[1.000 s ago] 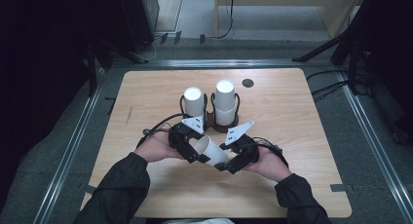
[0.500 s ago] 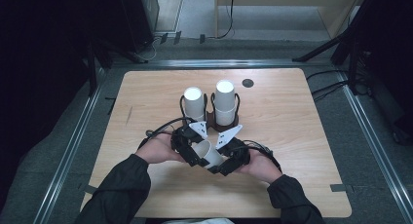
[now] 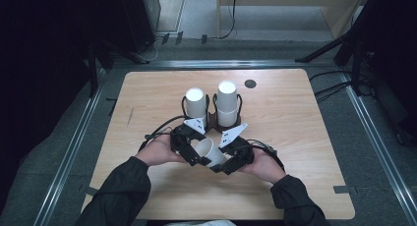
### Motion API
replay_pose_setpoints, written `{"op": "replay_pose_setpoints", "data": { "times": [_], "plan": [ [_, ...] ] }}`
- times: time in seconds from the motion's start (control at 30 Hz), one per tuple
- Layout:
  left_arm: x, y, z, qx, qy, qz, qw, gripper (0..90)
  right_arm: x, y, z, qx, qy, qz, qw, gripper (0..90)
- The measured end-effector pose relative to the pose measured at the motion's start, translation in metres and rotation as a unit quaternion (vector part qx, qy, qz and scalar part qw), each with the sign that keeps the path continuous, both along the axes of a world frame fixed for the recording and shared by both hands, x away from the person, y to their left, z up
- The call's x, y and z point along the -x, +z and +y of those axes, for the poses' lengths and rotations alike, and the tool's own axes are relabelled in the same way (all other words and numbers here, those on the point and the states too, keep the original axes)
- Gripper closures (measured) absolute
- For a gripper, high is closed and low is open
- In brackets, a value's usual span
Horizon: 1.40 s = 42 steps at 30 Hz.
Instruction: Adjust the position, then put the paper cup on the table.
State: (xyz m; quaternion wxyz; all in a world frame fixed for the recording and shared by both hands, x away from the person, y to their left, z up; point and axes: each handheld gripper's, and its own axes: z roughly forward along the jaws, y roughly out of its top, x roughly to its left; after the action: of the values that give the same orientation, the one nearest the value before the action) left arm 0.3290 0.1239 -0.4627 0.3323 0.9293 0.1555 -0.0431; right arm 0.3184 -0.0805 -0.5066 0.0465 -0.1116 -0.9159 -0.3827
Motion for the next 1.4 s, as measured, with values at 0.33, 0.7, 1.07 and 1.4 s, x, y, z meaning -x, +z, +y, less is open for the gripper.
{"op": "replay_pose_setpoints", "data": {
  "times": [0.33,0.7,1.07,1.4],
  "plan": [
    [0.001,0.008,0.01,0.063,0.021,-0.008,0.9978,7.2,-0.003,0.013,-0.01,-0.042,-0.013,0.002,0.9991,32.0],
    [0.004,0.01,0.016,0.102,0.031,-0.007,0.9942,7.3,-0.005,0.023,-0.017,-0.072,-0.022,0.002,0.9972,31.9],
    [0.012,0.014,0.016,0.144,0.045,-0.016,0.9884,7.5,-0.004,0.031,-0.014,-0.104,-0.012,0.007,0.9945,31.9],
    [0.014,0.014,0.024,0.187,0.053,-0.004,0.981,17.9,-0.005,0.031,-0.005,-0.106,0.001,0.014,0.9943,32.0]
  ]
}}
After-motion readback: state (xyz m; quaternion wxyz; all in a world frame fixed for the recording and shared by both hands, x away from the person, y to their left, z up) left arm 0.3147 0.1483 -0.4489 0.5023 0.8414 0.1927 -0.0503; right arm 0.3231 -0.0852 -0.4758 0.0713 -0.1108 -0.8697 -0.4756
